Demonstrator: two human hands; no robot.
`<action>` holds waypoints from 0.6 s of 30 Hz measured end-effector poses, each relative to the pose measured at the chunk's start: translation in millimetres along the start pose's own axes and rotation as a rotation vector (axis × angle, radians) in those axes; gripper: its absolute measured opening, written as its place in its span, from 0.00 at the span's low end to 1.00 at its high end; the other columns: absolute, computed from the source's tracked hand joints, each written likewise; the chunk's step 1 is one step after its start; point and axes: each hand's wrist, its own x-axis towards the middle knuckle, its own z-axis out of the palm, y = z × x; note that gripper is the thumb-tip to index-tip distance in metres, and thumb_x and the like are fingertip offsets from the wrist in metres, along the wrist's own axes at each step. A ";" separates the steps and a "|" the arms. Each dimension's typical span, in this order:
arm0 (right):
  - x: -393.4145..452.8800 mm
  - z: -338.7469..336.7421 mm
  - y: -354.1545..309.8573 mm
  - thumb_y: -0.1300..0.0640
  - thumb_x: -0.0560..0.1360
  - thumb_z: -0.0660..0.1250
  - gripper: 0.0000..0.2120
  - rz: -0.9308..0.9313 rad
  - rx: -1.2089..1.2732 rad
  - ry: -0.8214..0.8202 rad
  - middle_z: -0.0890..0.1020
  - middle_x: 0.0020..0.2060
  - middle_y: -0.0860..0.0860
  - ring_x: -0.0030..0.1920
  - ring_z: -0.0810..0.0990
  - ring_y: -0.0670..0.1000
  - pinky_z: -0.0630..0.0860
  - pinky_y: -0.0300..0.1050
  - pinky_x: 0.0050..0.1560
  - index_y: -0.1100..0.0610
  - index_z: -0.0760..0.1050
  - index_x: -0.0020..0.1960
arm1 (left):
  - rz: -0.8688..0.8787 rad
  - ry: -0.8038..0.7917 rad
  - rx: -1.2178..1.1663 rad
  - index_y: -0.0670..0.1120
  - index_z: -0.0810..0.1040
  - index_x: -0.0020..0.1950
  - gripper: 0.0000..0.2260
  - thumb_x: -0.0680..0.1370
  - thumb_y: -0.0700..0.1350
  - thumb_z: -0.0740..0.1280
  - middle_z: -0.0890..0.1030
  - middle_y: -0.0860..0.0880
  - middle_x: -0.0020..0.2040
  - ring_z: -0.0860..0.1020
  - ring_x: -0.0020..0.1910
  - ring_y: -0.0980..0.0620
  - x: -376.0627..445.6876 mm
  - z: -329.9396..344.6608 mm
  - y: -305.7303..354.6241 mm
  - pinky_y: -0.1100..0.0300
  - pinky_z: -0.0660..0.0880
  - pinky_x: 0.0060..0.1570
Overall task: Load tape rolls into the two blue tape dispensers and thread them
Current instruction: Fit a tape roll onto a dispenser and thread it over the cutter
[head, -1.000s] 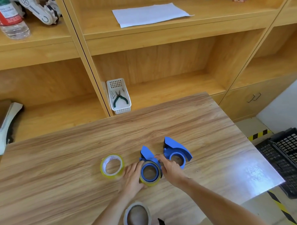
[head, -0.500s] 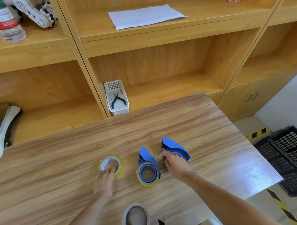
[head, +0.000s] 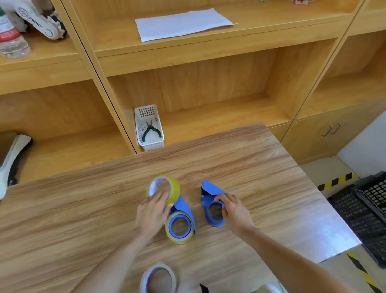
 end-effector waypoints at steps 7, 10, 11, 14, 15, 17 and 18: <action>20.6 -31.0 25.9 0.62 0.77 0.57 0.20 -0.064 -0.035 -0.036 0.75 0.62 0.47 0.62 0.72 0.54 0.74 0.50 0.53 0.50 0.69 0.66 | 0.303 -0.012 0.004 0.51 0.75 0.49 0.10 0.74 0.56 0.63 0.80 0.56 0.42 0.80 0.45 0.54 24.4 6.3 90.4 0.60 0.75 0.31; 30.7 -41.8 35.3 0.60 0.77 0.57 0.19 -0.055 -0.017 -0.059 0.75 0.63 0.48 0.63 0.73 0.55 0.75 0.51 0.53 0.50 0.68 0.67 | 0.383 -0.136 0.013 0.50 0.73 0.45 0.13 0.70 0.54 0.71 0.79 0.55 0.41 0.80 0.42 0.53 22.0 20.5 117.9 0.59 0.74 0.28; 33.0 -43.8 38.5 0.60 0.78 0.57 0.19 -0.056 -0.018 -0.070 0.74 0.64 0.48 0.63 0.73 0.55 0.75 0.52 0.53 0.50 0.68 0.67 | 0.391 -0.164 0.031 0.49 0.73 0.45 0.14 0.68 0.54 0.73 0.79 0.54 0.40 0.80 0.41 0.52 20.1 26.1 124.4 0.60 0.74 0.28; 35.5 -46.6 47.1 0.59 0.79 0.56 0.18 -0.066 -0.012 -0.100 0.74 0.64 0.48 0.64 0.72 0.54 0.75 0.51 0.53 0.49 0.68 0.67 | 0.343 -0.225 0.059 0.47 0.75 0.46 0.14 0.67 0.51 0.74 0.80 0.52 0.41 0.81 0.41 0.50 17.0 37.9 141.8 0.58 0.75 0.29; 35.3 -46.6 49.8 0.59 0.79 0.56 0.18 -0.073 -0.011 -0.111 0.74 0.64 0.47 0.64 0.72 0.54 0.74 0.51 0.53 0.49 0.68 0.67 | 0.308 -0.253 0.048 0.46 0.76 0.47 0.12 0.69 0.50 0.73 0.81 0.50 0.43 0.81 0.43 0.49 17.7 39.2 146.3 0.56 0.75 0.30; 34.1 -45.9 55.6 0.60 0.79 0.56 0.18 -0.089 -0.016 -0.133 0.74 0.64 0.48 0.64 0.72 0.54 0.74 0.51 0.53 0.49 0.68 0.67 | 0.245 -0.326 0.051 0.44 0.77 0.50 0.11 0.71 0.47 0.71 0.82 0.47 0.46 0.81 0.46 0.46 19.3 42.7 152.6 0.53 0.77 0.33; 33.4 -45.4 58.8 0.60 0.78 0.56 0.18 -0.102 -0.021 -0.146 0.74 0.64 0.48 0.64 0.72 0.54 0.75 0.51 0.53 0.50 0.68 0.67 | 0.239 -0.362 0.070 0.44 0.77 0.50 0.12 0.70 0.47 0.72 0.82 0.47 0.45 0.81 0.45 0.46 19.2 45.2 154.8 0.53 0.77 0.32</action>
